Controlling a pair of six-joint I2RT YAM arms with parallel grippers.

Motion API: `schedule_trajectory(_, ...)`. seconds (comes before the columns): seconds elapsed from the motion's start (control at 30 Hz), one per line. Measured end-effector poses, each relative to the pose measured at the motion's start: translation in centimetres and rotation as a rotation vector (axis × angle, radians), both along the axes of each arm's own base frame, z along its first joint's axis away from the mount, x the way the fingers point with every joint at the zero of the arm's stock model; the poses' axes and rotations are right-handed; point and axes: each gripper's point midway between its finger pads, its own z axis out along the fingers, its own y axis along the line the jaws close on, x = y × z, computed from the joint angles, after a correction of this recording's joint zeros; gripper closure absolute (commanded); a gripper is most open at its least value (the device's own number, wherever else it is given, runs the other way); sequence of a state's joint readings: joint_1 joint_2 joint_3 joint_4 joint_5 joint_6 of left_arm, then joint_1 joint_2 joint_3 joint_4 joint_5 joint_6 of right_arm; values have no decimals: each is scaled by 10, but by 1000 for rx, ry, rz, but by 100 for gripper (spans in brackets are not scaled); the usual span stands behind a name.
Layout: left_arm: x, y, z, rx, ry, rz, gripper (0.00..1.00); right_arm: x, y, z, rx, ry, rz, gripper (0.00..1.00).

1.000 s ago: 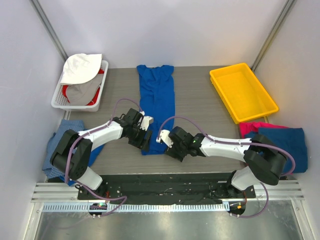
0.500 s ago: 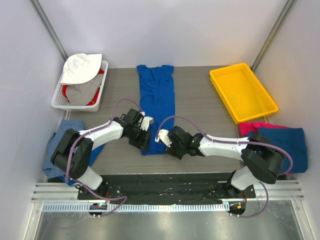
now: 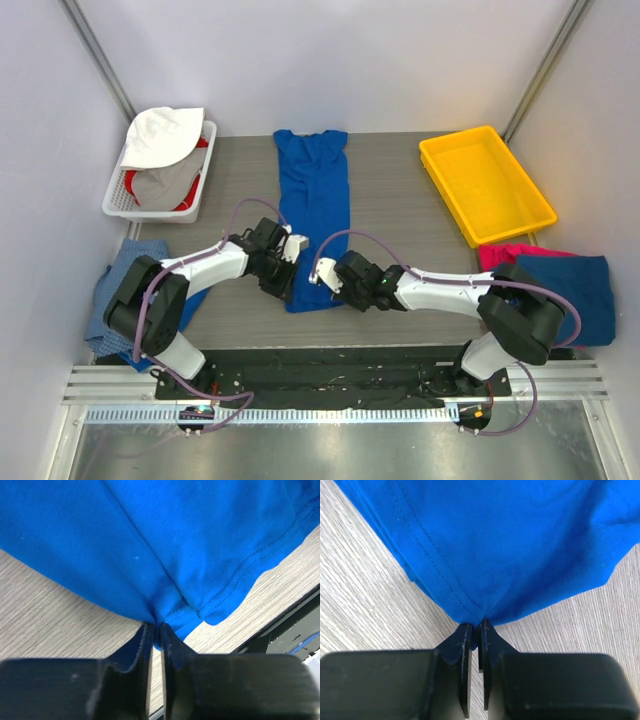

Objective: Fold and stack the t-shirts
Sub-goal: Grab the bottom of the folded rectangular tshirt with both arms

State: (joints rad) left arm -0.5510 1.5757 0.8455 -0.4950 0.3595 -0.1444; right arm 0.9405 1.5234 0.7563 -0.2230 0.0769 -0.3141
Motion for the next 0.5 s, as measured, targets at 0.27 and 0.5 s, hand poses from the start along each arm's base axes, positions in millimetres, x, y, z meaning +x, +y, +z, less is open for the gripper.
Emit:
schedule_trajectory(0.27,0,-4,2,-6,-12,-29,100,-4,1,0,-2,24,8,99)
schedule_trajectory(0.5,-4,-10,5,-12,-23,-80,100,-13,0,0,-11,66,29,99)
